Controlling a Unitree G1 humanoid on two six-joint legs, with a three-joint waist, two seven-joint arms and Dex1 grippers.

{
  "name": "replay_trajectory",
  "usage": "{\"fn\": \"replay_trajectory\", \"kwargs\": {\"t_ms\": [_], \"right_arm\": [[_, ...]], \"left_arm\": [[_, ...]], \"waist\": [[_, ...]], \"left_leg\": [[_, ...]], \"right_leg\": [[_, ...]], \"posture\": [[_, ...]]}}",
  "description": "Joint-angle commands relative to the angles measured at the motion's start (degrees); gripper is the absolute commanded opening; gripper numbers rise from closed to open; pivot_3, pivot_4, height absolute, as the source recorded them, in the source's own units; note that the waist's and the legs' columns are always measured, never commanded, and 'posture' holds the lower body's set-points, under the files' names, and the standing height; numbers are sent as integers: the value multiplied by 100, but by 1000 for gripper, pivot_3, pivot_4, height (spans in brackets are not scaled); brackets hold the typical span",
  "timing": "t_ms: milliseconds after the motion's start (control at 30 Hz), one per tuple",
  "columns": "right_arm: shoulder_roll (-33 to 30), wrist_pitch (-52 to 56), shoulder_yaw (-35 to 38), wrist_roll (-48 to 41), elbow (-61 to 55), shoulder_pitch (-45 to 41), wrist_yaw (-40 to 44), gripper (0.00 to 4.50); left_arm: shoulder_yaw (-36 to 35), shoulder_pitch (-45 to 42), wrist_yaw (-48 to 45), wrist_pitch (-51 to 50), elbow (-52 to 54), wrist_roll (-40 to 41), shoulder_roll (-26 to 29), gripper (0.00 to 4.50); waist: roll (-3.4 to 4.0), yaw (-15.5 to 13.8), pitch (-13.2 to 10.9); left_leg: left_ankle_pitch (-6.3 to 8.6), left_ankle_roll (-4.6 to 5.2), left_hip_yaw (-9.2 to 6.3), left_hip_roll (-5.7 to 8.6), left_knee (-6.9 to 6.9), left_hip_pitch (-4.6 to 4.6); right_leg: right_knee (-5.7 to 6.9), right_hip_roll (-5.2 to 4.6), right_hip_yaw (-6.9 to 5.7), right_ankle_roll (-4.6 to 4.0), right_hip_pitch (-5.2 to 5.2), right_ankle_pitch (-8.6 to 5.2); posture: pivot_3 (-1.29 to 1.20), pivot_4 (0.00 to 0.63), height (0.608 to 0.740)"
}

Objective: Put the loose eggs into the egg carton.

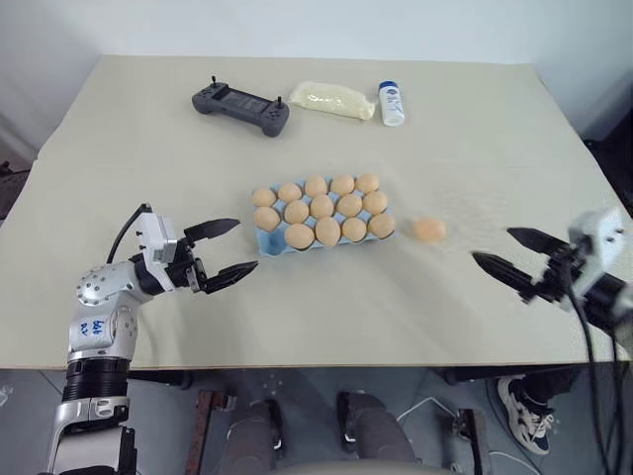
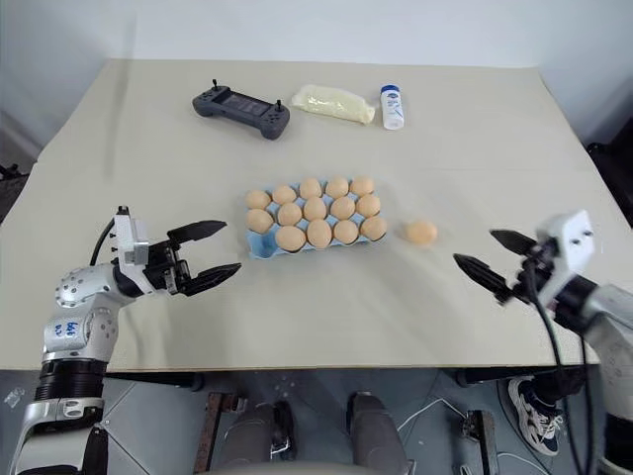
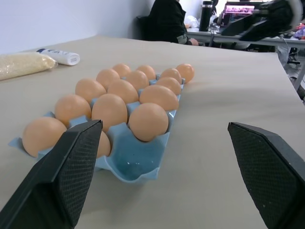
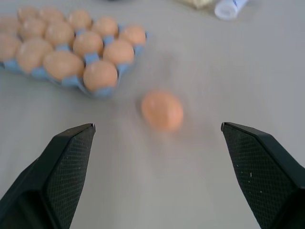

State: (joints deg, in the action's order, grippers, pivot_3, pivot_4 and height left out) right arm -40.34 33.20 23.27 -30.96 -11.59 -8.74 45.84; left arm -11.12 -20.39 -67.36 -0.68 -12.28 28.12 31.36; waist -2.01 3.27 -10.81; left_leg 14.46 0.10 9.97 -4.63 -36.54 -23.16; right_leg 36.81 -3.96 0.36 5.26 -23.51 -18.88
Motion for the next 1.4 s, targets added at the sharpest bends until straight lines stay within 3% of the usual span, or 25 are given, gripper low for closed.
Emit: {"fn": "replay_trajectory", "kwargs": {"t_ms": [33, 333, 667, 767, 967, 1100, 1400], "right_arm": [[186, -411, -405, 316, 536, -475, -184, 4437], [761, -1517, -1259, 1232, 2490, -1859, -537, 4437], [986, -1897, -1632, 1627, 3239, -2150, -547, 4437], [1060, -1856, -1596, 1557, 3145, -2104, -526, 3879], [1082, -1799, -1576, 1545, 3009, -2138, -543, 1893], [1047, -1744, -1601, 1577, 2823, -2129, -559, 1658], [1238, -822, -1929, 1283, 1300, -2702, -529, 1645]], "left_arm": [[-51, -12, -9, 63, 105, 67, 24, 4500], [-144, 203, 88, 39, 356, 116, 70, 4500], [-258, 534, 201, -33, 691, 173, 117, 4500], [-274, 577, 214, -53, 738, 180, 124, 4500], [-292, 559, 202, -45, 692, 183, 158, 4500], [-279, 518, 209, -37, 650, 174, 160, 4500], [-263, 487, 222, -44, 608, 172, 165, 4500]], "waist": [[0, -6, 0], [1, -3, -1], [3, 6, -1], [3, 6, -1], [3, 13, -1], [3, 13, -1], [7, 41, -3]], "left_leg": [[-1, -1, 0, 1, 0, 0], [-10, -17, 5, 2, 0, -6], [-11, -23, 5, -6, 0, -5], [-12, -24, 5, -6, 0, -5], [-12, -24, 5, -6, 0, -5], [-12, -24, 5, -6, 0, -5], [-12, -26, 5, -9, 2, -6]], "right_leg": [[2, -1, 0, -1, -2, 0], [1, 10, 0, -1, -8, -1], [8, 14, 2, -1, -10, -1], [10, 4, 1, -1, -10, -1], [11, 4, 1, -1, -10, -1], [10, 2, 1, -1, -10, -1], [20, 0, 2, -4, -18, -2]], "posture": [[0, 150, 740], [0, 150, 740], [0, 150, 740], [0, 150, 740], [0, 150, 740], [0, 150, 740], [0, 150, 740]]}}
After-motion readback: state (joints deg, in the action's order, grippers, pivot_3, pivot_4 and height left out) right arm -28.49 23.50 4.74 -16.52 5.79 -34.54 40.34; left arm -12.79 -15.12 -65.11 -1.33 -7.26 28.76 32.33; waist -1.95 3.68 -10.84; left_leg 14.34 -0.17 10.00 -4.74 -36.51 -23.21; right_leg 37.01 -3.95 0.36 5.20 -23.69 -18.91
